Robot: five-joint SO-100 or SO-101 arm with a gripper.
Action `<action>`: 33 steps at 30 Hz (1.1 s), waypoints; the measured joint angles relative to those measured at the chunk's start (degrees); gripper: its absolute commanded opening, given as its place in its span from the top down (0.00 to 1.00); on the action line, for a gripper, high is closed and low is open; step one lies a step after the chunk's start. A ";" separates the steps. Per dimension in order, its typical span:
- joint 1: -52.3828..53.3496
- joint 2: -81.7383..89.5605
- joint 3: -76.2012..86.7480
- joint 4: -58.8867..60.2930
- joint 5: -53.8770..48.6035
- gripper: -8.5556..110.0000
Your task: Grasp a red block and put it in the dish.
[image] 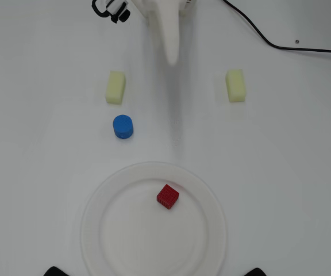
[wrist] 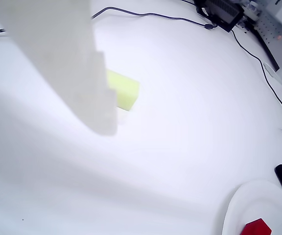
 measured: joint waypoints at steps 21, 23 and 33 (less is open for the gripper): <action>-8.17 24.96 43.59 -15.47 2.81 0.93; -9.14 32.08 46.67 -13.45 3.34 0.93; -10.90 43.68 56.16 -5.01 4.22 0.93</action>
